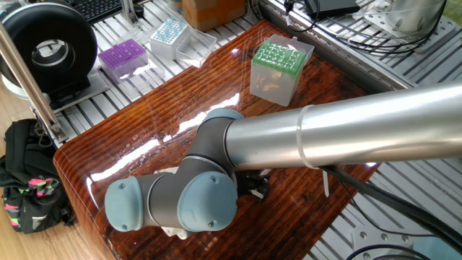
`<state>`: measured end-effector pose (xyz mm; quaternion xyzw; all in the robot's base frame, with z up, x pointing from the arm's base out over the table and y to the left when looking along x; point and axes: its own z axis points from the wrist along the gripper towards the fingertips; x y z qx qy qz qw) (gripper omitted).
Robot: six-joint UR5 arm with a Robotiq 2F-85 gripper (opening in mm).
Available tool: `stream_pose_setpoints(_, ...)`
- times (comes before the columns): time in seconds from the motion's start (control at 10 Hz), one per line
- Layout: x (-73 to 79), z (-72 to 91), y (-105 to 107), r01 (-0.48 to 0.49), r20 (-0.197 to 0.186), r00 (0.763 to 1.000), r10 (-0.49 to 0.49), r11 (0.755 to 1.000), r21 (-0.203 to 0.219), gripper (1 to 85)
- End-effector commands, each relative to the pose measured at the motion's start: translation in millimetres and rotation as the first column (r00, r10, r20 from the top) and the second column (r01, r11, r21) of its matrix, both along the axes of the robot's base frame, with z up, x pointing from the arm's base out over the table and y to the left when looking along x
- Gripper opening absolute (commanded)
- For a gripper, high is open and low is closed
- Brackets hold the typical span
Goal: Insert a large pipette tip into the holder for large pipette tips
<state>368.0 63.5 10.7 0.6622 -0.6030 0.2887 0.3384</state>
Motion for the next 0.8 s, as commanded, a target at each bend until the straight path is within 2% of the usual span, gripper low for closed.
stream_pose_setpoints(0.0, -2.6, -1.5, 1, 0.016, 0.001, 1.0, -0.016, 1.0, 0.012, 13.3)
stream_pose_setpoints(0.2, -2.1, -0.2, 1, 0.024, 0.016, 1.0, -0.024, 1.0, 0.019, 1.0)
stream_pose_setpoints(0.4, 1.5, 6.8, 6, 0.019, 0.03, 0.999, -0.021, 0.998, 0.052, 1.0)
stream_pose_setpoints(0.7, -4.8, 35.9, 15, 0.036, -0.025, 0.999, -0.034, 0.998, 0.05, 1.0)
